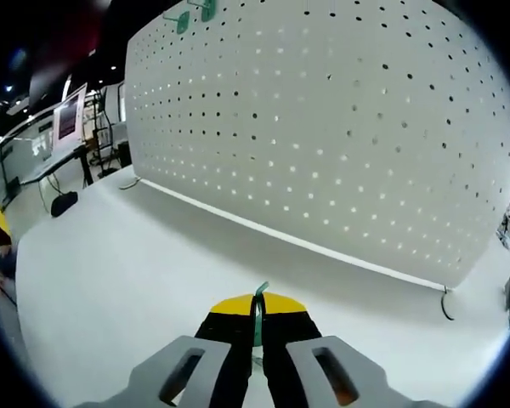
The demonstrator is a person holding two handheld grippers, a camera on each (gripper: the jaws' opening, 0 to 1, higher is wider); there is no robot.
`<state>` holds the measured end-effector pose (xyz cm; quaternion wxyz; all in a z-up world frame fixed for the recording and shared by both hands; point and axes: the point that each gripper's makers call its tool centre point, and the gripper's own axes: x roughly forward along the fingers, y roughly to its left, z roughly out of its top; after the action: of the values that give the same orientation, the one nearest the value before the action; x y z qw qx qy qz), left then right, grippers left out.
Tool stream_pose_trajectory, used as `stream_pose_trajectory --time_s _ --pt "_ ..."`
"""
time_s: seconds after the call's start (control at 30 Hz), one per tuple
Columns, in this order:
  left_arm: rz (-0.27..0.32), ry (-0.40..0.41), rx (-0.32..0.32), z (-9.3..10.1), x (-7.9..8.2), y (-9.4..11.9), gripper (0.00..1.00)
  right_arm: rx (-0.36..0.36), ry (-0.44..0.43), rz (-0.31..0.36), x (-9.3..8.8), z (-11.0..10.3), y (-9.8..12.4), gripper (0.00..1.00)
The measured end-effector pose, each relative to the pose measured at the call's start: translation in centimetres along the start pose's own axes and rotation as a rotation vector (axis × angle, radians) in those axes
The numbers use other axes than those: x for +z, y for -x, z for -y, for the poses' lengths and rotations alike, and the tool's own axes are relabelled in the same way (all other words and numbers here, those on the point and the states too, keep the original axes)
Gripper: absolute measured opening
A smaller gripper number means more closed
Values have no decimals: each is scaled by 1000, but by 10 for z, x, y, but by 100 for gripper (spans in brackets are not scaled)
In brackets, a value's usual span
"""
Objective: Insert the hook assembly into the mounting plate slot until the hook locks in place.
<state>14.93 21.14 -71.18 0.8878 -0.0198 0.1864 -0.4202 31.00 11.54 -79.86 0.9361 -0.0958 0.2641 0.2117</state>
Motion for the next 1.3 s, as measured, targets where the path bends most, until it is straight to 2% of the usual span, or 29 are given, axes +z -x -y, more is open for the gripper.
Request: stream_pose_trajectory --time_s 0.23,0.73,1.3 --pt "3 -10 -4 1 4 0 63 10 -10 57 17 -1 15 0" --pt "6 -53 -25 6 16 2 61 39 5 198 66 -13 60 0" --pt "24 -135 -46 -4 51 6 57 97 10 345 117 -28 125 0"
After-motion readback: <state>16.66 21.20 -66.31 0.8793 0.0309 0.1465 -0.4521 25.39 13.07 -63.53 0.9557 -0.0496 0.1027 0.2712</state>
